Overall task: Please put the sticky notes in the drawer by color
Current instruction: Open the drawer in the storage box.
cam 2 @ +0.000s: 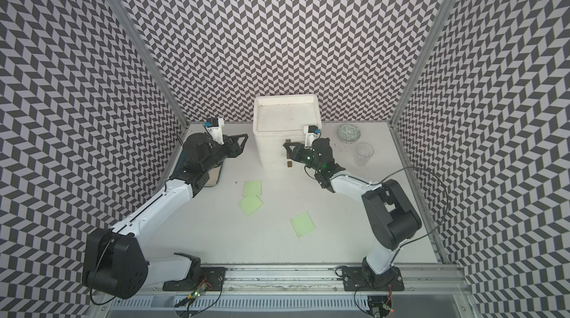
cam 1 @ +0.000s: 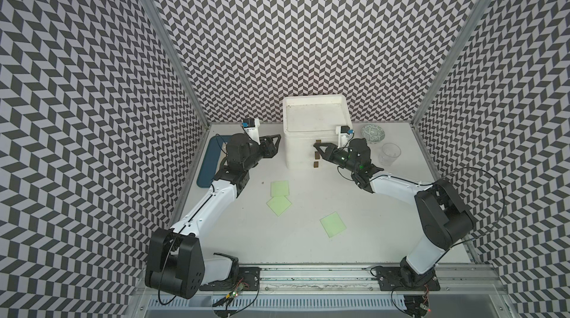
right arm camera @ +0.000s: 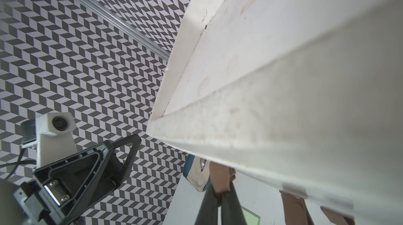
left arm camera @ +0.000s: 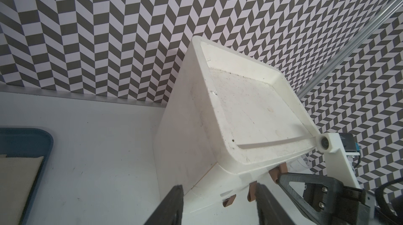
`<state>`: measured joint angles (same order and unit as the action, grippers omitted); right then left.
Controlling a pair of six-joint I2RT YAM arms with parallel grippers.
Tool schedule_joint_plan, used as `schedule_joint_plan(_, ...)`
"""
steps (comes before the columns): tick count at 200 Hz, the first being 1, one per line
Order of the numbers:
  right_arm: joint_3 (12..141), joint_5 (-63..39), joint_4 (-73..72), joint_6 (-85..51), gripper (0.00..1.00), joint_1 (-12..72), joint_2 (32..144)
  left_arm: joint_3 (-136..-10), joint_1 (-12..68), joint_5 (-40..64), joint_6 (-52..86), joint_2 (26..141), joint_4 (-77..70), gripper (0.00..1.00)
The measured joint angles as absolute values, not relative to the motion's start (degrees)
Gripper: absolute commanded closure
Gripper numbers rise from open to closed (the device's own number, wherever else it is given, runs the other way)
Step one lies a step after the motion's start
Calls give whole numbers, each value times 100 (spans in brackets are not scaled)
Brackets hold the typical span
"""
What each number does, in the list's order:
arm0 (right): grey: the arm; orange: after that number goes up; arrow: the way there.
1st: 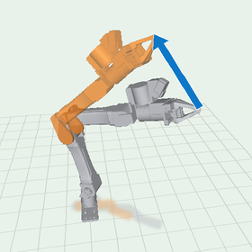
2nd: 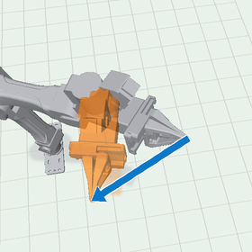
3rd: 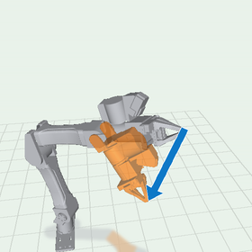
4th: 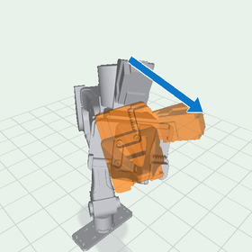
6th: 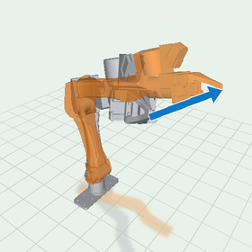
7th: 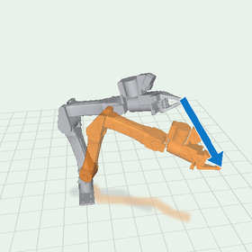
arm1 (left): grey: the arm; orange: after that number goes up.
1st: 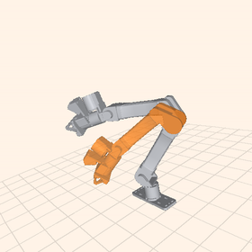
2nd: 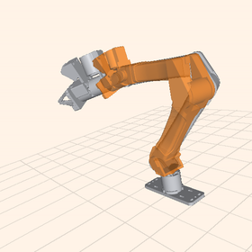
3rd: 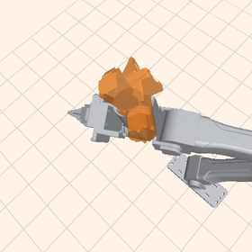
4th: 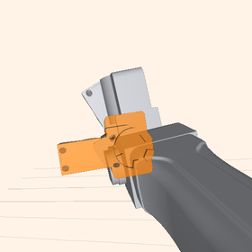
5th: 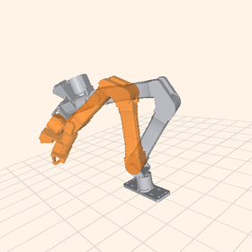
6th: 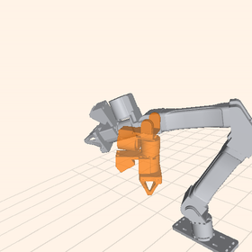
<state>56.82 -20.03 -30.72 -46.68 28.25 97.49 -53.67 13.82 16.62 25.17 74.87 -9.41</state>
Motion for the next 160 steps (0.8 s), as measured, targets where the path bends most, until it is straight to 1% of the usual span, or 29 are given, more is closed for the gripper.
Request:
schedule_joint_plan(30,5636,-2084,-2808,-4606,93,2836,9585,-5367,1382,1695,2519,7487,-941,44)
schedule_joint_plan(56,5312,-2165,-2528,-4582,92,2923,9139,-5367,1382,1732,2534,7491,-947,44)
schedule_joint_plan(90,4849,-2200,-2147,-4521,92,3186,8525,-5367,1382,1809,2565,7561,-1037,44)
schedule_joint_plan(139,4257,-1907,-1570,-4480,91,3671,7599,-5323,1382,1837,2659,7612,-1129,44)
schedule_joint_plan(160,4073,-1850,-1490,-4497,89,3809,7408,-5271,1385,1841,2687,7612,-1205,44)
